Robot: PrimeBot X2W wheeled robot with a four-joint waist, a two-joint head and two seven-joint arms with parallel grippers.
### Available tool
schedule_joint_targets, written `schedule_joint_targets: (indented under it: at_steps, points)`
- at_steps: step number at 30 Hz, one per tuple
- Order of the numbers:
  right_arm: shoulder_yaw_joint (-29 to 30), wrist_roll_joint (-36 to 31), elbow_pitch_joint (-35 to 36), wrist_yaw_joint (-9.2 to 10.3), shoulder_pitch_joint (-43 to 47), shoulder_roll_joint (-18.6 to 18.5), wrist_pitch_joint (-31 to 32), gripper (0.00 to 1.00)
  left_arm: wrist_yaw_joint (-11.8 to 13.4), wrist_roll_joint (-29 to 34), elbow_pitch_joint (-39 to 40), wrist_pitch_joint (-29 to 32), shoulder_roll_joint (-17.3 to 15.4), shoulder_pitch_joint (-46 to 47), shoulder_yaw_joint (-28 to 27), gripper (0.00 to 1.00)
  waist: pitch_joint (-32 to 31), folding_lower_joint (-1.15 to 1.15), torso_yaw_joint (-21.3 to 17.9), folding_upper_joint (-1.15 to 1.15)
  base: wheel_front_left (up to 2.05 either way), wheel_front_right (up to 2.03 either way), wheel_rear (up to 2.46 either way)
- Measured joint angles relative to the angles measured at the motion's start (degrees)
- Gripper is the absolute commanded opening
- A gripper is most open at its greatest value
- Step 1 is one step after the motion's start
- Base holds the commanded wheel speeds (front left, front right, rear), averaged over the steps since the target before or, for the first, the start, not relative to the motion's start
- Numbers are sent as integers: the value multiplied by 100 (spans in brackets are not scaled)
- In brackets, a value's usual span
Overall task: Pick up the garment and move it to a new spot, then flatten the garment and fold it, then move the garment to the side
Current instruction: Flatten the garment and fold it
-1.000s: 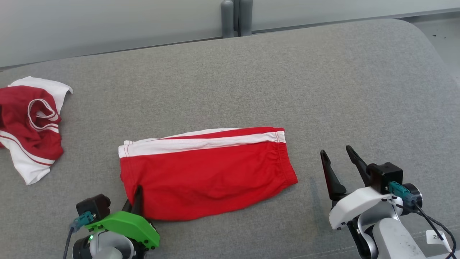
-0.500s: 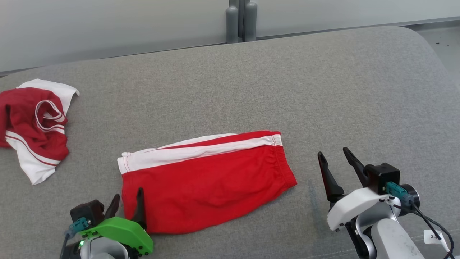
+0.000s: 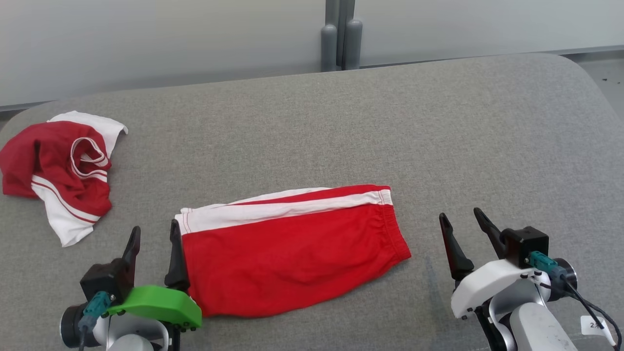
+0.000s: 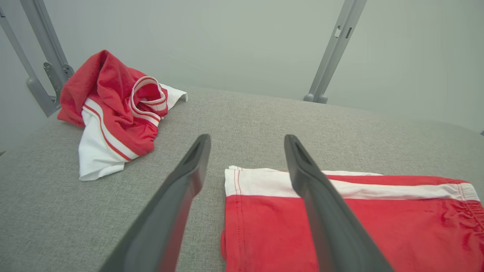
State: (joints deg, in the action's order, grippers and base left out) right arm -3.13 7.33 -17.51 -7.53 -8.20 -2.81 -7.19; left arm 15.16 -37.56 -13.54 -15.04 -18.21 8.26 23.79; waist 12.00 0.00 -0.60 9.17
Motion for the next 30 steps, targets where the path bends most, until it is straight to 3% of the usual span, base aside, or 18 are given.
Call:
schedule_joint_targets:
  at_steps: [6,18,30]
  points:
    - [37,-11,-4,1,91,0,59,100,-32,466,321,0,210,-342,-187,100,-194,0,133,0,0,0,0]
    - [93,-54,-179,1,146,0,321,100,-145,780,550,0,572,-765,-579,100,-360,0,535,0,0,0,0]
    - [68,174,-1630,1,-543,2,508,100,-366,906,372,0,756,-748,-606,100,-164,0,1044,0,0,0,0]
